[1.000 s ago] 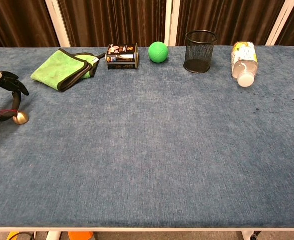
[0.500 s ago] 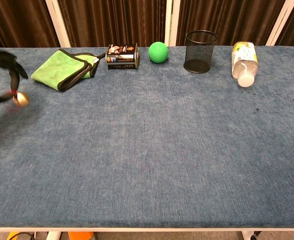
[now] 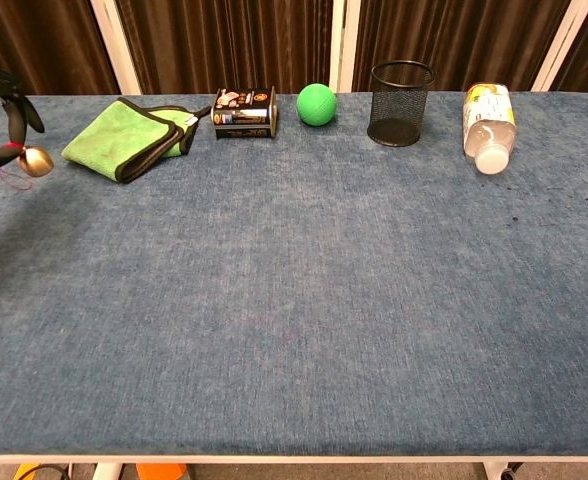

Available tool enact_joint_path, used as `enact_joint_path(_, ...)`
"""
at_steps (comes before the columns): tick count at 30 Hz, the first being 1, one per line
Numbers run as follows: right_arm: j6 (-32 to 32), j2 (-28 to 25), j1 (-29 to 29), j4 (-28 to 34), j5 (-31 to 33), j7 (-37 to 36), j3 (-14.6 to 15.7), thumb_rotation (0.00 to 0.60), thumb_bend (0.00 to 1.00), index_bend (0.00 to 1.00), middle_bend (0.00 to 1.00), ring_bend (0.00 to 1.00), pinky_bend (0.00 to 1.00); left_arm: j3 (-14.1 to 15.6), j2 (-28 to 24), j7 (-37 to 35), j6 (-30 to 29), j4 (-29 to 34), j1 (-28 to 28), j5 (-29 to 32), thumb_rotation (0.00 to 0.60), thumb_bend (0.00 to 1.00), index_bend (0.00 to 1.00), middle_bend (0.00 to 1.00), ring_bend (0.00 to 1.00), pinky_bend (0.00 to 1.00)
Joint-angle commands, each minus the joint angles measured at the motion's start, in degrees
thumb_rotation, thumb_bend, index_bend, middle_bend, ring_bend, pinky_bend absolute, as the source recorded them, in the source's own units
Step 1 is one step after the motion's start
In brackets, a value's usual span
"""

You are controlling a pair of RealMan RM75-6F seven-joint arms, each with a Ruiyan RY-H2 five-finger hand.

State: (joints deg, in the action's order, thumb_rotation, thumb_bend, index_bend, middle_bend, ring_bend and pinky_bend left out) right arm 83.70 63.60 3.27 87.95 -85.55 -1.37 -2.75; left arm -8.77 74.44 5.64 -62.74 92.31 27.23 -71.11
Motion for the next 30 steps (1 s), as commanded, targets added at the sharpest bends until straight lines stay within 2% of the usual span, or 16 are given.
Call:
enact_joint_path(1,-0.3,0.1,0.1,0.0,0.0,0.1,0.1,0.6,0.34,0.0,0.0,0.0,0.0,-0.2,0.3,-2.1,1.3,3.0,-0.4,2.2,0.6,0.47,0.67,0.3,0.05,0.06)
enact_joint_path(2,-0.3,0.2,0.1,0.0,-0.1,0.0,0.2,0.6,0.34,0.0,0.0,0.0,0.0,-0.1,-0.1,-0.3,0.7,2.1,-0.2,1.5,0.6,0.47,0.67,0.3,0.05,0.06)
enact_joint_path(4,-0.3,0.2,0.1,-0.1,-0.3,-0.1,0.2,0.6,0.34,0.0,0.0,0.0,0.0,1.5,1.5,8.4,-2.9,-2.2,0.0,-1.8,0.6,0.47,0.67,0.3,0.05,0.06)
enact_joint_path(7,-0.5,0.3,0.2,-0.4,0.1,-0.2,0.1,0.6,0.34,0.0,0.0,0.0,0.0,1.0,1.3,2.7,0.6,0.2,-0.1,1.7,0.6,0.47,0.67,0.31,0.05,0.06)
enact_joint_path(18,0.0,0.2,-0.1,-0.4,-0.2,-0.4,0.2,0.6,0.34,0.0,0.0,0.0,0.0,3.7,5.6,5.8,-1.2,-5.6,-0.7,-0.9,0.6,0.47,0.67,0.31,0.05,0.06)
enact_joint_path(30,-0.5,0.4,0.1,-0.6,0.0,-0.2,0.2,0.6,0.34,0.0,0.0,0.0,0.0,4.7,11.1,6.7,-3.0,-13.6,-1.7,-2.1,0.6,0.47,0.67,0.31,0.05,0.06)
